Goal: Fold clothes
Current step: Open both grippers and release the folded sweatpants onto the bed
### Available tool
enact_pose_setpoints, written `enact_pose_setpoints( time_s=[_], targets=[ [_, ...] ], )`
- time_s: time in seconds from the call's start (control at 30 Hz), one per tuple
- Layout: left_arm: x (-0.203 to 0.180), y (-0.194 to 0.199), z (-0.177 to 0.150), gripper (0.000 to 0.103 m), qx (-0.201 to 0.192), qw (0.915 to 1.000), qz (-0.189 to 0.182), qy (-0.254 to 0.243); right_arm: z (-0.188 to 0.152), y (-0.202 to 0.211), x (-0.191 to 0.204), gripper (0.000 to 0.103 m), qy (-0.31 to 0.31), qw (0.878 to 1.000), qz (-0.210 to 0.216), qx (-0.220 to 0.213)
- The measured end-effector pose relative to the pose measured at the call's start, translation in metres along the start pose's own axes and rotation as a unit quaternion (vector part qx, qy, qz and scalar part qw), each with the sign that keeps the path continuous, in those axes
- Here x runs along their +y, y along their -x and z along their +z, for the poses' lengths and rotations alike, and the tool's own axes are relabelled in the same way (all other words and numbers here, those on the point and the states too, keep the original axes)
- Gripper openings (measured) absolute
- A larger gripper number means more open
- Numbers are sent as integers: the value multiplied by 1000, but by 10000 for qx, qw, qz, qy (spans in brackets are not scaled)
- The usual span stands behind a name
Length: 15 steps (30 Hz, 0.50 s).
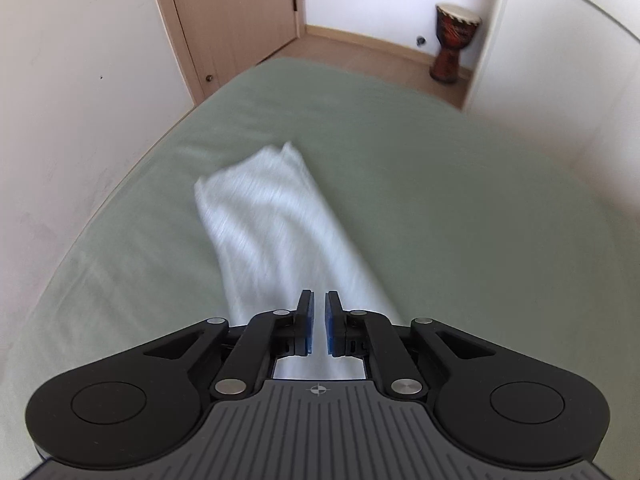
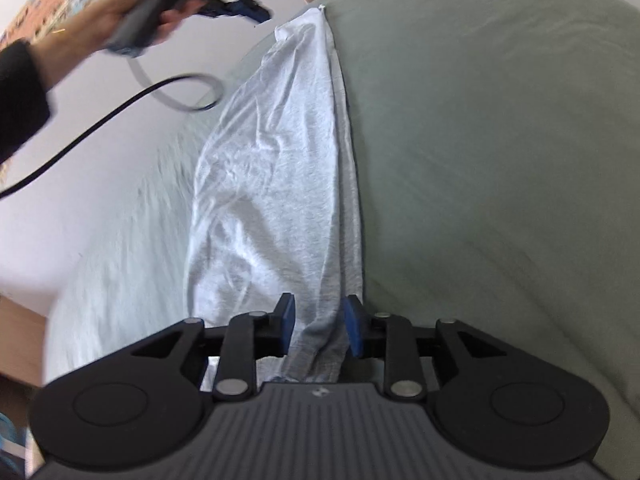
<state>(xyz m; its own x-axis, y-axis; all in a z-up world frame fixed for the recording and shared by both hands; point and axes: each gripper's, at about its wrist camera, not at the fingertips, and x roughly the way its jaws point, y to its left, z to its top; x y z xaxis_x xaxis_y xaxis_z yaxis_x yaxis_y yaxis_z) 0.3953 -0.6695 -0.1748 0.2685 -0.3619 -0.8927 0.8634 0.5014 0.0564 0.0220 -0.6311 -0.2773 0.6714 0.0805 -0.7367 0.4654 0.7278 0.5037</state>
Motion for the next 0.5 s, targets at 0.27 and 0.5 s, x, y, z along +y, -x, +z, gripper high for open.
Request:
enact_pose_setpoints(
  time_s=[0.27,0.5],
  targets=[
    [18,66,-111,10,182,9993,-47,-327,-7,1,17,29,316,9992,-238,9],
    [15,92,-169,13,203,9989,-343,-233,-6,-14,21,5,146,9986,-474,159]
  ],
)
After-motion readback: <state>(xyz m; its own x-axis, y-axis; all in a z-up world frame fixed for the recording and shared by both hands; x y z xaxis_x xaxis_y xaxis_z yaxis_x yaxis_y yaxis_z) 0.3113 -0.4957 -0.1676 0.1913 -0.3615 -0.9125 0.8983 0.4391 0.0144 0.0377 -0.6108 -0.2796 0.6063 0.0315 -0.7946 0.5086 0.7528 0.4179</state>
